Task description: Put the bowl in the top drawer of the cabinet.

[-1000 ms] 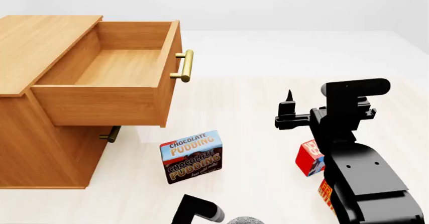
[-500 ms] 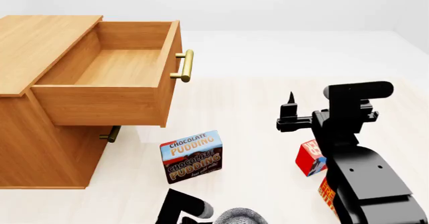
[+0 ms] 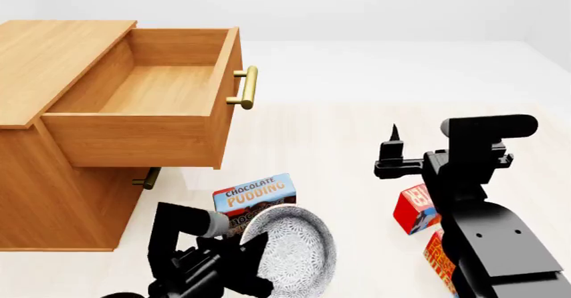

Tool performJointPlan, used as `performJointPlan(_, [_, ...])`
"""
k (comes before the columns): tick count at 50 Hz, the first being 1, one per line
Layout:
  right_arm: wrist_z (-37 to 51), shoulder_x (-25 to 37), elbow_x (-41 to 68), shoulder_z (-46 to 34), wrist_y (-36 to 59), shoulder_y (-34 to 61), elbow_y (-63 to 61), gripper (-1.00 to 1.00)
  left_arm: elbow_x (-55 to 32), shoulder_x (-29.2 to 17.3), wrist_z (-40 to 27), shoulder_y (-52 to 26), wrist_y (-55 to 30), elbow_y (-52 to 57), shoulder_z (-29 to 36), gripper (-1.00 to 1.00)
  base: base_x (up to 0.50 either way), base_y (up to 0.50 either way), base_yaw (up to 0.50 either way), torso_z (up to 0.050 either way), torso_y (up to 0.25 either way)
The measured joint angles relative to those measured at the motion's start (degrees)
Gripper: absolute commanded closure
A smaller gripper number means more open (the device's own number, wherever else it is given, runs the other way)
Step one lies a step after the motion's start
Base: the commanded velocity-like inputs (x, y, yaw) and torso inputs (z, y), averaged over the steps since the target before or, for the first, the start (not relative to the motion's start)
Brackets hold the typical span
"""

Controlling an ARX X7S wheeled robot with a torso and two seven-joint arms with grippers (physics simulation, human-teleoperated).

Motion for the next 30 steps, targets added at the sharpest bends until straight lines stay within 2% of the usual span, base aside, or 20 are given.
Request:
performJointPlan(14, [-0.3, -0.4, 0.2, -0.2, -2.9, -2.5, 1.4, -1.00, -14.1, -3.8, -9.7, -4.7, 0.9, 3.5, -7.2, 1.00, 0.00, 0.00, 0.00, 0.000, 0.000])
performJointPlan(30, [0.5, -1.2, -1.6, -2.8, -7.1, -4.7, 3.5, -1.00, -25.9, -8.1, -22.1, -16.6, 2.6, 2.7, -8.0, 1.00, 0.00, 0.00, 0.00, 0.000, 0.000])
